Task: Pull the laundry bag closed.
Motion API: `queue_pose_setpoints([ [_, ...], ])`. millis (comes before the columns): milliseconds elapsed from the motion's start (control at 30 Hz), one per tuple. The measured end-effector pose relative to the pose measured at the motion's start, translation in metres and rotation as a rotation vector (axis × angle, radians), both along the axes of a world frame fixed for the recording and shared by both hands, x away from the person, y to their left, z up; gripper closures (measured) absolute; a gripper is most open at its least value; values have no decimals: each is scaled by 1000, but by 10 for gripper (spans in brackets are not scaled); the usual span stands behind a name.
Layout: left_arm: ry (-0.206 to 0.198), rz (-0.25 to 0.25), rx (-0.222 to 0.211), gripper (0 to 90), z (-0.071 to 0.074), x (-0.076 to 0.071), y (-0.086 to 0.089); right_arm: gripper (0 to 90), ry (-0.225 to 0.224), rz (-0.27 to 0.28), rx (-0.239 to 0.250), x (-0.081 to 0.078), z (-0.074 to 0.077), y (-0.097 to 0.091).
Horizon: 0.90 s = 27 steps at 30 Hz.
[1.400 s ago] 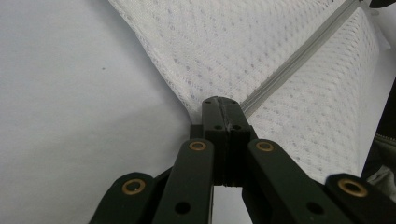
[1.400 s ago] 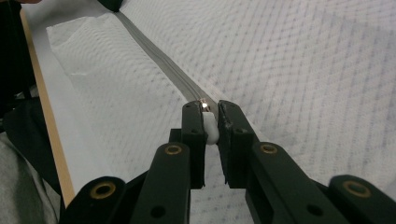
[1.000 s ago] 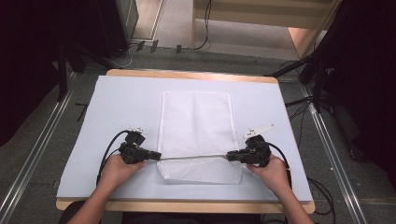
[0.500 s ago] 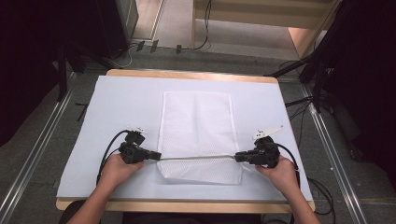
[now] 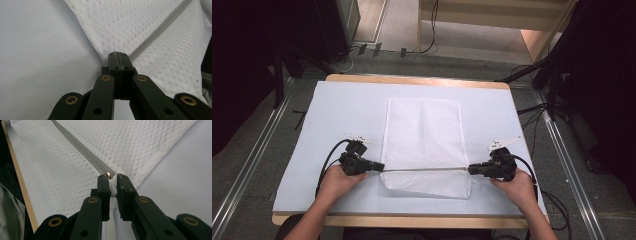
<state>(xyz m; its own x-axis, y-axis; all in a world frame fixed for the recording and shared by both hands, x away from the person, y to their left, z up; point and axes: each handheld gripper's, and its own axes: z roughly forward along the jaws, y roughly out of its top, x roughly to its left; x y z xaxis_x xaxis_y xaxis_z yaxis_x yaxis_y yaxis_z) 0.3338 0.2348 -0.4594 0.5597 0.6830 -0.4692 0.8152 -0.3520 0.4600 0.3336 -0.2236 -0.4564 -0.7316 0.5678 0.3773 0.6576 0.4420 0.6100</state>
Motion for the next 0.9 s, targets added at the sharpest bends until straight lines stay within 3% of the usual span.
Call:
queue_pose_setpoints([
  [167,6,-7,-3,900,0,1,1,833,23,-9,20,2,0,0],
  [333,-30,-30,11,900,2,-1,-2,763,20,-3,42,1,-1,1],
  [367,-23,-38,-3,857,3,-1,-3,735,11,-2,42,0,-1,3],
  [400,-32,-46,9,820,4,-2,-4,709,5,-4,39,0,0,3],
  [567,-45,-52,19,772,7,-3,-7,635,-31,-9,43,-3,3,5],
  [733,-71,-42,18,694,12,-4,-4,575,-84,-42,66,-5,7,-5],
  [900,-91,-10,13,636,17,-3,5,541,-116,-104,56,-6,8,-22],
])
